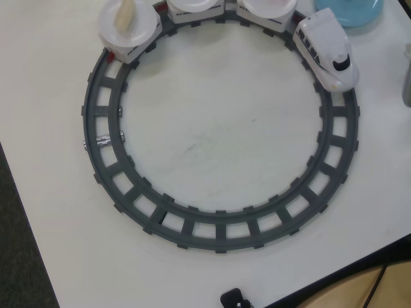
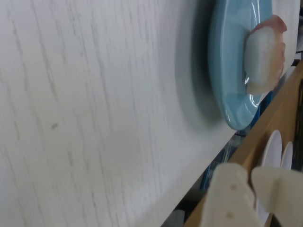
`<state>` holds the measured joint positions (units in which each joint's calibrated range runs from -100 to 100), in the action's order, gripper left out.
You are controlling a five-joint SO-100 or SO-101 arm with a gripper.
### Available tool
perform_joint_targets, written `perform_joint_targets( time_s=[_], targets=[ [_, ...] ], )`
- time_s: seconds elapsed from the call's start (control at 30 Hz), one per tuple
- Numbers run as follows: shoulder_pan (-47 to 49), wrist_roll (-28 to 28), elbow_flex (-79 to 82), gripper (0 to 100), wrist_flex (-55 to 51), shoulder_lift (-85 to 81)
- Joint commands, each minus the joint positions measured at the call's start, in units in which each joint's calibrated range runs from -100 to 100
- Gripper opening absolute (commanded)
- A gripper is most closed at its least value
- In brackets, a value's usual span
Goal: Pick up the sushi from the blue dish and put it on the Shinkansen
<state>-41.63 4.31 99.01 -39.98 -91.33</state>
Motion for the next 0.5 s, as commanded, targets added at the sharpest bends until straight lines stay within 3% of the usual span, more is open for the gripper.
perform_joint_targets(
  time_s=[0.0, 0.23, 0.47],
  targets=[
    [-0.3, -0.2, 0.0, 2, 1.3, 0.8],
    [-5.2, -0.2, -1.9, 2, 5.6, 9.9],
    [-12.1, -3.2, -17.8, 2, 9.1, 30.2]
  ],
)
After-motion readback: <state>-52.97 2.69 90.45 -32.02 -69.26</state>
